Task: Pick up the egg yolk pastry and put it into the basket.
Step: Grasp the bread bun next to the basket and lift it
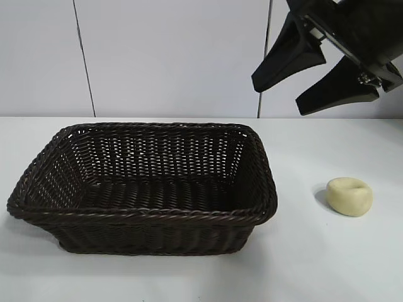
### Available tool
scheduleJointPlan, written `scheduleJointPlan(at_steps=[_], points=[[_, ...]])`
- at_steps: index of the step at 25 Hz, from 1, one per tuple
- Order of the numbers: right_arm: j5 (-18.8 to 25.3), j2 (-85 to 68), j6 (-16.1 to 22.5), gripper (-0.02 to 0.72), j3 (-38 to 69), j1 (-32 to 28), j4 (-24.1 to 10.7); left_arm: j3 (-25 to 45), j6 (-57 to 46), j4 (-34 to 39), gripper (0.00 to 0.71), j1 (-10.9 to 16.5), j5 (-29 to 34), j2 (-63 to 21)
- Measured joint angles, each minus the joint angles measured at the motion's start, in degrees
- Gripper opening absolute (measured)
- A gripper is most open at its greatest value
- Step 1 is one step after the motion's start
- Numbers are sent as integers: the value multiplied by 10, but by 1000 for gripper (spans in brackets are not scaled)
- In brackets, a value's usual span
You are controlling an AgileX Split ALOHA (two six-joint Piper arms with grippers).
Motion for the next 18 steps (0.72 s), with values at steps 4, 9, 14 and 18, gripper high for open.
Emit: scheduleJointPlan(at_steps=[4, 9, 14, 18], points=[[14, 0, 25, 538, -16, 0, -8, 0, 0, 0, 571, -2, 2, -43], [32, 0, 99, 538, -53, 0, -74, 0, 0, 0, 571, -2, 4, -44], [59, 0, 187, 538, -78, -16, -183, 0, 0, 0, 571, -2, 4, -44], [74, 0, 200, 538, -79, -79, -208, 0, 0, 0, 571, -2, 4, -44]])
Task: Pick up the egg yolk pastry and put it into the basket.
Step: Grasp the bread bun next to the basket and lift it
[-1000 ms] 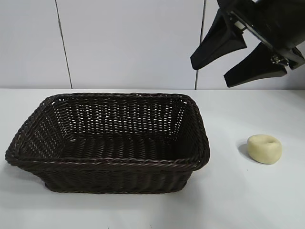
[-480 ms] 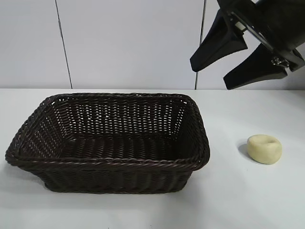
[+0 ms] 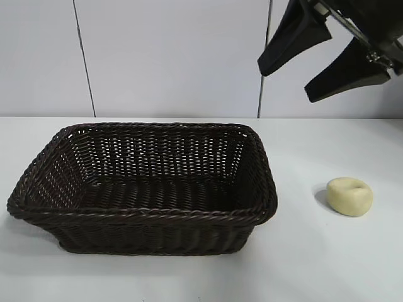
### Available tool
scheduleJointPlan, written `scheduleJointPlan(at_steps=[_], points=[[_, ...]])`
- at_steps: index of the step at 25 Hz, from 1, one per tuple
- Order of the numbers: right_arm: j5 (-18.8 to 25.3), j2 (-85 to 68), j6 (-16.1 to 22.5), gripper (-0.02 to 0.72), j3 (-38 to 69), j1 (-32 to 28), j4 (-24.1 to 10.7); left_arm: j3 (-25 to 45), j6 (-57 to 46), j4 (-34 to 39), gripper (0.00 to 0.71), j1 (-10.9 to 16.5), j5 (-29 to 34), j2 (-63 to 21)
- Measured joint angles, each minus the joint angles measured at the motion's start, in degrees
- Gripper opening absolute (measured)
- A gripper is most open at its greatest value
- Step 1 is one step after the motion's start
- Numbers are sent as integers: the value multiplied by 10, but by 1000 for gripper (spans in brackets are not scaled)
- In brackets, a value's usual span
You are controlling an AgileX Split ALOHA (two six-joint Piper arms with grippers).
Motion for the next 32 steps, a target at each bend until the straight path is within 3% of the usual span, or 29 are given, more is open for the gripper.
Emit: scheduleJointPlan(at_steps=[7, 13, 26, 32], points=[[6, 13, -10, 538, -2, -89, -7, 0, 0, 0, 571, 0, 0, 0], [-2, 85, -12, 538, -3, -91, -7, 0, 0, 0, 571, 0, 0, 0], [-100, 268, -12, 538, -5, -91, 6, 0, 0, 0, 571, 0, 0, 0], [-119, 292, -10, 530, -5, -91, 6, 0, 0, 0, 571, 0, 0, 0]])
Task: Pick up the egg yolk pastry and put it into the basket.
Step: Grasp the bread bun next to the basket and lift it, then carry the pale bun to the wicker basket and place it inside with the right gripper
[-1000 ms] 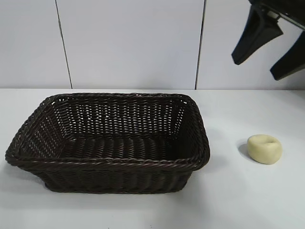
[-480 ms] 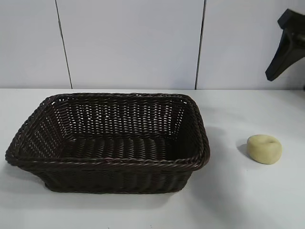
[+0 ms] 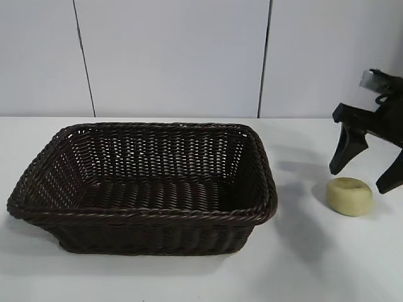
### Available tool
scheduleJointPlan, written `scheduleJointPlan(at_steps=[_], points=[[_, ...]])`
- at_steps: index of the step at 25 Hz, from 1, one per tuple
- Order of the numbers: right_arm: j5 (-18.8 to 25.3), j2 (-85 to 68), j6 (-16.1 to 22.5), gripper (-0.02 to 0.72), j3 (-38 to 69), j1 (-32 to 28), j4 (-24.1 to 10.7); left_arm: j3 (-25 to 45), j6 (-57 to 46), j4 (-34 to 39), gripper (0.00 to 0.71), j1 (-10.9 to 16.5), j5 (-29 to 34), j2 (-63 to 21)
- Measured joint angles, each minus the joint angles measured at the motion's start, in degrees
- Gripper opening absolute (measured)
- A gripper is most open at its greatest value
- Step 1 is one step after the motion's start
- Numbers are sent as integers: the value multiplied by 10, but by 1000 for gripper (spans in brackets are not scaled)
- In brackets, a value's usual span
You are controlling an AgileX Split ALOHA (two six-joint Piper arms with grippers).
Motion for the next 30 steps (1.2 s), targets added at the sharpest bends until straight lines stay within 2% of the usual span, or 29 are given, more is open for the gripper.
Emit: scheduleJointPlan(at_steps=[3, 8, 10, 15, 23, 30], points=[[-3, 9, 7, 442, 0, 0, -2, 0, 0, 0, 571, 0, 0, 0], [-5, 13, 10, 136, 0, 0, -2, 0, 0, 0, 571, 0, 0, 0], [-5, 13, 10, 66, 0, 0, -2, 0, 0, 0, 571, 0, 0, 0], [17, -12, 10, 32, -4, 0, -4, 0, 0, 0, 571, 0, 0, 0], [107, -144, 10, 30, -56, 0, -8, 0, 0, 0, 571, 0, 0, 0], [149, -191, 10, 29, -69, 5, -8, 0, 0, 0, 571, 0, 0, 0]])
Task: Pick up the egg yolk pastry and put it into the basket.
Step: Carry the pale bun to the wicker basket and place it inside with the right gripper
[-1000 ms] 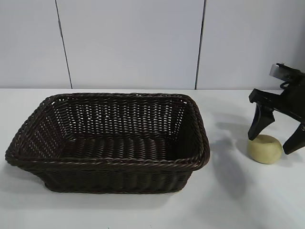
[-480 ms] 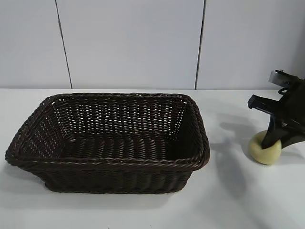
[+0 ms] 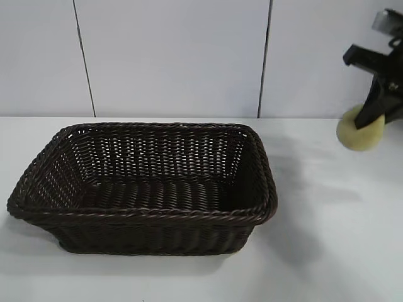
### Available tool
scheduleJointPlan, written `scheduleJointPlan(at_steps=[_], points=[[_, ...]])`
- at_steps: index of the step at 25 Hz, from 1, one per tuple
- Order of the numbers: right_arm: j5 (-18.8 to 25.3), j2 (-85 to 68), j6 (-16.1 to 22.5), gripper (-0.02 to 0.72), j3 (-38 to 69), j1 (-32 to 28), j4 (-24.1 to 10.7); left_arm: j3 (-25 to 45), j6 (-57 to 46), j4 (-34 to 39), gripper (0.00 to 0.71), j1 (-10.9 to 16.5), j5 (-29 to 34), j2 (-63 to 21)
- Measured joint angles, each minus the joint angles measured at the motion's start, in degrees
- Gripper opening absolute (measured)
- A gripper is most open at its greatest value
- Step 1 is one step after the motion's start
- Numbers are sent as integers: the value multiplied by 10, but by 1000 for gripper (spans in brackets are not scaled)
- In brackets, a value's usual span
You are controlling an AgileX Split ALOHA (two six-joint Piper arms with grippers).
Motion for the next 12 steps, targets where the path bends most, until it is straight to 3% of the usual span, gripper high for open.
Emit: scheduleJointPlan(at_steps=[7, 12], points=[[-5, 0, 0, 26, 0, 103, 24, 0, 0, 0, 571, 0, 0, 0], [-46, 0, 5, 24, 0, 210, 55, 0, 0, 0, 571, 0, 0, 0]])
